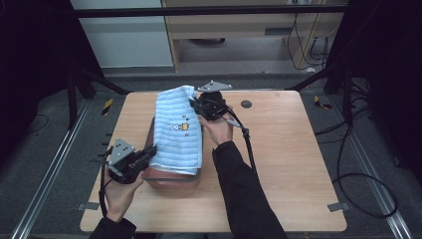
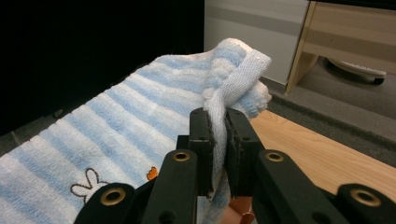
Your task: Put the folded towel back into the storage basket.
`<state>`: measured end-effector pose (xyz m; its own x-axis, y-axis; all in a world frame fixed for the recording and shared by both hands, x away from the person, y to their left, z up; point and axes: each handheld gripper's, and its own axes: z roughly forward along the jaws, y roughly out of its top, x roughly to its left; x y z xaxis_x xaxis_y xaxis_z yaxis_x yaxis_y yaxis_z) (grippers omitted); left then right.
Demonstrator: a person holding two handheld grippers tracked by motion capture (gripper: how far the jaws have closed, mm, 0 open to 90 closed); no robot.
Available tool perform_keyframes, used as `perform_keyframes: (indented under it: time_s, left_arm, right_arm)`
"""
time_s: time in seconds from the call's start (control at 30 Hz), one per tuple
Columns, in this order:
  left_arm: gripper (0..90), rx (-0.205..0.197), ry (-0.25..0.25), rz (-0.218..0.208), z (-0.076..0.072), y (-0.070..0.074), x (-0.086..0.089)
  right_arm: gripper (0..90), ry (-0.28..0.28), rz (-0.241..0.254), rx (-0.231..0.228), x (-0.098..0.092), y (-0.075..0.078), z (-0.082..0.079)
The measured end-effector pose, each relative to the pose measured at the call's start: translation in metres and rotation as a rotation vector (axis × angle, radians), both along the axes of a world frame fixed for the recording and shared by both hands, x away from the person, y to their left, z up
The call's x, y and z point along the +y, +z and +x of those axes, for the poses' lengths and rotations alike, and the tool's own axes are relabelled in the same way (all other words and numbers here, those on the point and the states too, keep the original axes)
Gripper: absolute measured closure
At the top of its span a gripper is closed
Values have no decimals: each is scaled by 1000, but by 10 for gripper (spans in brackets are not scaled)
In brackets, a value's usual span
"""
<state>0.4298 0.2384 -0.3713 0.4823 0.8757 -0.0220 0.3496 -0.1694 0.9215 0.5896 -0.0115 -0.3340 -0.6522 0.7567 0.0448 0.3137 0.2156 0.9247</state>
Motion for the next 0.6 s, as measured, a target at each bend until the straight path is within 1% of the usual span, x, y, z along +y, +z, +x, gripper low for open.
perform_keyframes:
  time_s: [0.1,0.13,0.23,0.3,0.37,0.5,0.53,0.6]
  left_arm:
    - [855,7,9,7,2,-2,2]
    - [855,-13,9,26,4,-3,4]
    - [855,-7,19,32,6,-6,5]
    - [855,-7,24,44,8,-8,6]
    - [855,10,31,44,10,-12,6]
    - [855,30,39,58,14,-19,7]
    - [854,36,40,57,14,-21,7]
    - [854,55,37,55,15,-24,6]
  right_arm:
    - [825,4,0,2,3,-2,3]
    - [825,7,-4,2,4,-3,3]
    - [825,10,-13,1,10,-6,5]
    - [825,13,-19,1,13,-9,7]
    - [824,12,-20,5,16,-13,9]
    - [824,16,-43,12,21,-19,12]
    - [824,17,-48,8,22,-21,13]
    - [823,13,-51,18,23,-24,14]
